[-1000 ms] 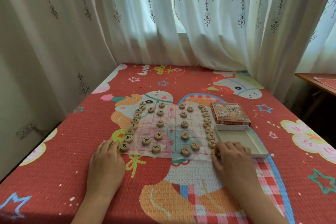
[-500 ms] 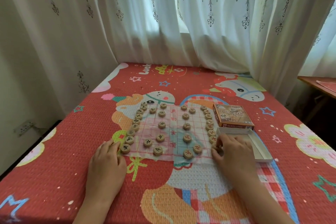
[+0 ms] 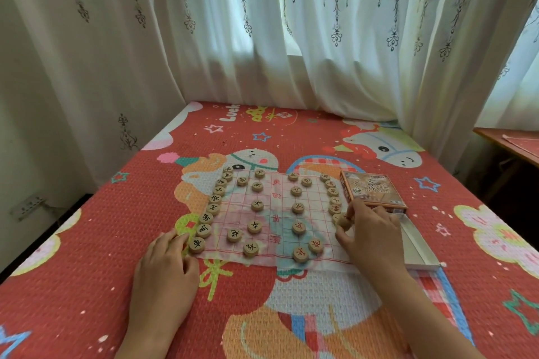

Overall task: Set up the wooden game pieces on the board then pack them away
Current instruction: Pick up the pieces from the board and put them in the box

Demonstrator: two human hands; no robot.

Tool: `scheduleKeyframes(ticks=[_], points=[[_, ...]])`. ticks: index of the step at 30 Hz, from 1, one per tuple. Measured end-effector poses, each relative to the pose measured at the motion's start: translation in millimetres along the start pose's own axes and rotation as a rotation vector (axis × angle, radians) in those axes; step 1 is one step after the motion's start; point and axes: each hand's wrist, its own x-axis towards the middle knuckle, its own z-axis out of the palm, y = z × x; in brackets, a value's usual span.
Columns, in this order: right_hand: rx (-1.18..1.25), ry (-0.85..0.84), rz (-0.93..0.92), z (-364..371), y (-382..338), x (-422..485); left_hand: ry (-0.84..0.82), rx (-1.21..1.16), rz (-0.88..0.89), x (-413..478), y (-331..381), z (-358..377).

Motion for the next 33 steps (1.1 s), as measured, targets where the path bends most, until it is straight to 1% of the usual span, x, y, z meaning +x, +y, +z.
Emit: scheduleKeyframes(ticks=[2,3,7,9,12,14,18,19,20,24,25,30,33], points=[[0.037,0.055,0.029,2,2,8,0.0,-0.005,-0.004,0,0,0],[0.031,0.041,0.03,3,1,12,-0.004,-0.003,-0.005,0,0,-1],[-0.044,-0.101,0.007,15,-1,18,-0.019,0.014,-0.01,1,0,-2],[-0.052,-0.066,-0.014,17,1,21,-0.025,0.015,-0.019,2,1,-2],[0.004,0.058,-0.005,15,4,32,-0.028,0.014,-0.031,3,1,-2],[0.006,0.072,0.022,16,4,41,-0.033,0.014,-0.036,3,1,-2],[-0.076,-0.094,0.031,25,-7,43,-0.044,0.014,-0.045,3,2,-3],[-0.091,-0.111,0.036,27,-7,43,-0.046,0.012,-0.046,3,2,-4],[-0.095,-0.098,0.035,28,-7,45,-0.049,0.008,-0.05,4,2,-4],[0.013,0.078,0.029,28,2,59,-0.052,0.005,-0.061,4,3,-4],[0.023,0.084,0.032,28,3,64,-0.054,0.006,-0.063,4,4,-4],[-0.074,-0.11,0.025,41,3,68,-0.052,-0.011,-0.074,4,5,-5],[-0.084,-0.109,0.017,42,4,71,-0.053,-0.023,-0.078,5,5,-5]])
